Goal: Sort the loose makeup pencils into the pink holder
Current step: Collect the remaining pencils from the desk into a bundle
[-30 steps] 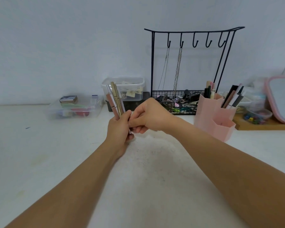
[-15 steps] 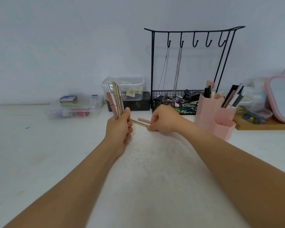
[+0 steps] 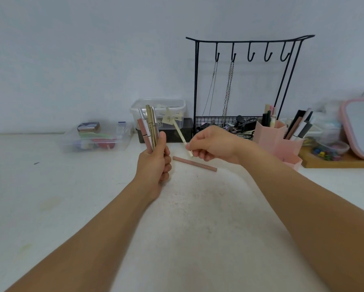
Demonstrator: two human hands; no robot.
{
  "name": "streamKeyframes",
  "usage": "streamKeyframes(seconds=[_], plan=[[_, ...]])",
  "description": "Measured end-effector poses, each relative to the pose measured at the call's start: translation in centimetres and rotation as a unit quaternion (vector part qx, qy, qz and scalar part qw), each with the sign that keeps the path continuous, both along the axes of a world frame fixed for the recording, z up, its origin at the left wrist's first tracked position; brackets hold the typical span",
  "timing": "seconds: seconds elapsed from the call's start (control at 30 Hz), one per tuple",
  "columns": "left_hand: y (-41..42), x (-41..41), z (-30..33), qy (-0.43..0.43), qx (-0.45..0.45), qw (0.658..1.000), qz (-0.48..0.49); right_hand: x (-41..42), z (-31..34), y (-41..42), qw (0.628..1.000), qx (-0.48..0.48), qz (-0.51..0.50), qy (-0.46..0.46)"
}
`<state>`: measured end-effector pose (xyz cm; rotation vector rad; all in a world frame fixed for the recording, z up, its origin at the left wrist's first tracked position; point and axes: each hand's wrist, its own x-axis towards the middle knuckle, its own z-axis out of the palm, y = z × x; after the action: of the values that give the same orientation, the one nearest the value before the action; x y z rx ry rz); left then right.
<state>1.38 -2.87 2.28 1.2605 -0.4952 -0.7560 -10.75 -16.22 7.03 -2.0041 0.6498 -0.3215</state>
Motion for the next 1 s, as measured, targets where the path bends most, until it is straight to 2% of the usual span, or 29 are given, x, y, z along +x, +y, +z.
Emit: streamKeyframes(seconds=[0.1, 0.47, 0.7, 0.87, 1.0], plan=[[0.0, 0.0, -0.2, -0.003, -0.012, 1.0, -0.021, 0.5, 0.4, 0.9, 0.998, 0.03, 0.025, -0.039], [0.0, -0.3, -0.4, -0.04, -0.026, 0.999, -0.011, 2.1, -0.1, 3.4, 0.995, -0.061, 0.056, -0.055], [-0.1, -0.1, -0.5, -0.042, -0.013, 0.999, -0.008, 2.0, -0.3, 3.9, 0.989, -0.117, 0.086, -0.01], [-0.3, 0.0, -0.5, -0.058, 0.009, 0.998, 0.017, 1.1, 0.2, 2.1, 0.991, -0.115, 0.055, 0.029], [-0.4, 0.3, -0.5, -0.04, 0.007, 0.998, 0.038, 0.4, 0.4, 0.9, 0.972, -0.182, 0.042, 0.139]])
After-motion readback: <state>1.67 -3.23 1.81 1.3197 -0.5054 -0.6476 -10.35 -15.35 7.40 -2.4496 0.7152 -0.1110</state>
